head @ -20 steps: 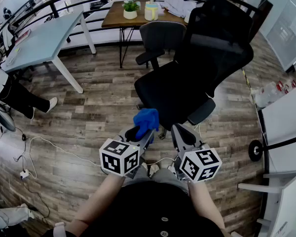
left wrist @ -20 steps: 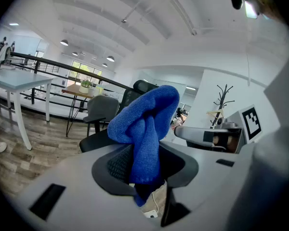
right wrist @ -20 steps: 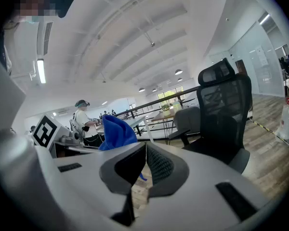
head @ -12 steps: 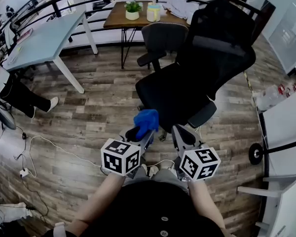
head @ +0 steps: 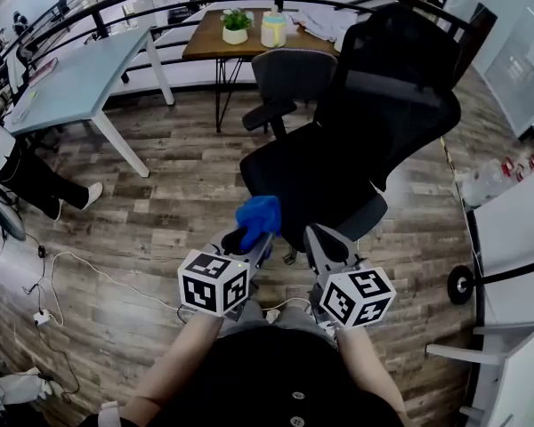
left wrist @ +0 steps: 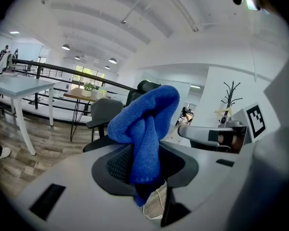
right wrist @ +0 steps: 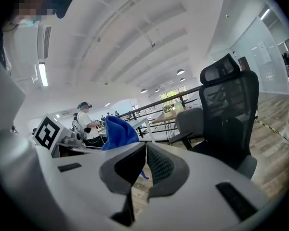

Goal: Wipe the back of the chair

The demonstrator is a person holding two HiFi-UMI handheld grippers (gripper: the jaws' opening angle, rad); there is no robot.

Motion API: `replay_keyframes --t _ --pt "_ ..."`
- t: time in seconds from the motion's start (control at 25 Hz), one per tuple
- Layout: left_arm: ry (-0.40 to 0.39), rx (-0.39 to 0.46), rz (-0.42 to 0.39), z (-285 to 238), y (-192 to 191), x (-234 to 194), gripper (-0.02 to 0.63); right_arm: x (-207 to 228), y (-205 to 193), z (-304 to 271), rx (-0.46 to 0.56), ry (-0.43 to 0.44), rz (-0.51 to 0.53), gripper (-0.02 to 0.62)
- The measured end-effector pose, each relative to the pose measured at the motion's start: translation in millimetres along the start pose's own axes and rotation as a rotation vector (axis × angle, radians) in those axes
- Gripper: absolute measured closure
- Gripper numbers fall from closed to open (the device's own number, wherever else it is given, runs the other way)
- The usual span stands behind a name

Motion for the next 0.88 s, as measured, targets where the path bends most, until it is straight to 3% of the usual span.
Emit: replay_keyframes --t 0.32,0.56,0.88 --pt "0.0 0.006 0.068 -29 1 -12 0.471 26 -2 -12 -0.05 -0.006 0.0 0.565" --pt "-0.026 -0.013 0.085 -64 13 -40 0.471 56 2 -44 -0.045 -0.067 -0.054 0.565" --pt "-0.128 -0.045 0.007 -149 83 -122 0.471 90 40 -136 0.02 -0.162 -0.081 0.565"
Point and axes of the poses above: the fingertips, and each gripper's own axes: z backward along the fingers, x to its right, y out of its top, the point moved 8 cm from there along z, backward along the fingers, and after that the axes turned 2 degrees about x, right-handed, at the moved point
